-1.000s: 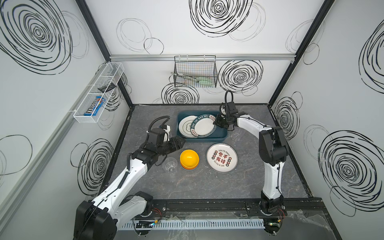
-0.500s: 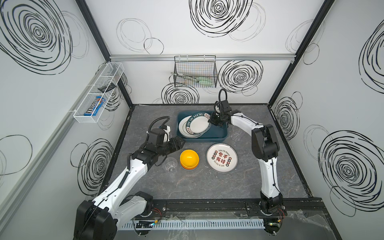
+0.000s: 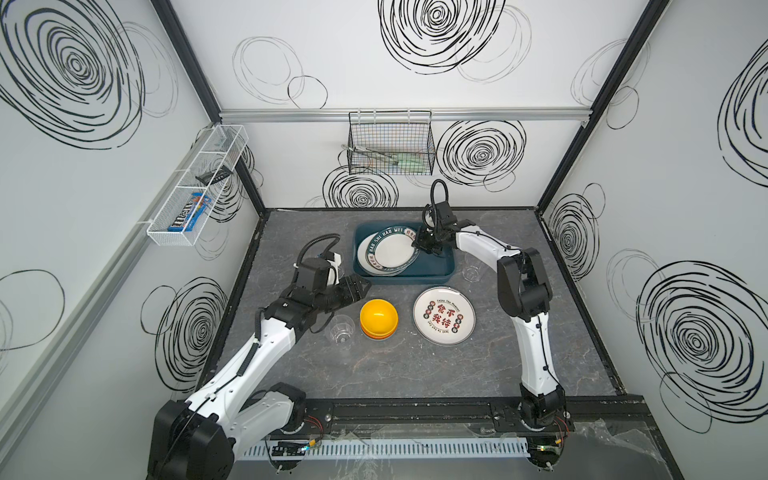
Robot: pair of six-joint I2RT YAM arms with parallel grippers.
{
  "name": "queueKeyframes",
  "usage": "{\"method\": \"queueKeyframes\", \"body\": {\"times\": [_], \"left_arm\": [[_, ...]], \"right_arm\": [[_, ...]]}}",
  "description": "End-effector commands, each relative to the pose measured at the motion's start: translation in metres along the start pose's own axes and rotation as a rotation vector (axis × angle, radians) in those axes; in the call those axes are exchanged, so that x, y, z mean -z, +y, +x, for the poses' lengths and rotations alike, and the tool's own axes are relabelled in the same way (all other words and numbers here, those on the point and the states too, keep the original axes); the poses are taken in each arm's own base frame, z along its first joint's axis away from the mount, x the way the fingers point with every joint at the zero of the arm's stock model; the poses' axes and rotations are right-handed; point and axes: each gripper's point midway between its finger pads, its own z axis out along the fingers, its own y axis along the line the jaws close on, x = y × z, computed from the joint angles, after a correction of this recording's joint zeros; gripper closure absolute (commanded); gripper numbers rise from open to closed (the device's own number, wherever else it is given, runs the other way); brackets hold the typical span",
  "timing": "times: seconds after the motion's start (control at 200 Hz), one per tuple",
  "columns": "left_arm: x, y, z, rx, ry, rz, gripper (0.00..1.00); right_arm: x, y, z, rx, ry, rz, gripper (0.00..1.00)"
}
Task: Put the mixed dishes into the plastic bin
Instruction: 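Lower the teal plate onto the white plates in the bin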
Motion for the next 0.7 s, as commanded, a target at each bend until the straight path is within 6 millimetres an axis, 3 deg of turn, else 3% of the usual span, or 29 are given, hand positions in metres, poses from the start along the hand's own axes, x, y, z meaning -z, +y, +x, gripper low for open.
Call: {"method": "queueKeyframes", "body": {"times": [0.0, 0.175, 0.525, 0.695], "left_arm": [[0.001, -0.001, -0.006, -0.007, -0.028, 0.022, 0.25], [-0.001, 0.000, -0.004, -0.003, -0.023, 0.023, 0.25], [-0.002, 0.003, -0.001, 0.003, -0.019, 0.020, 0.25], [-0.003, 0.005, 0.000, 0.007, -0.017, 0.020, 0.25]], "right_arm": [[0.000, -0.007, 0.000, 0.020, -0.004, 0.060, 0.77], [-0.005, -0.013, 0.005, 0.024, 0.008, 0.074, 0.76], [-0.016, 0.000, 0.014, 0.062, 0.034, 0.063, 0.76], [-0.016, 0.000, 0.017, 0.071, 0.041, 0.069, 0.69]]}}
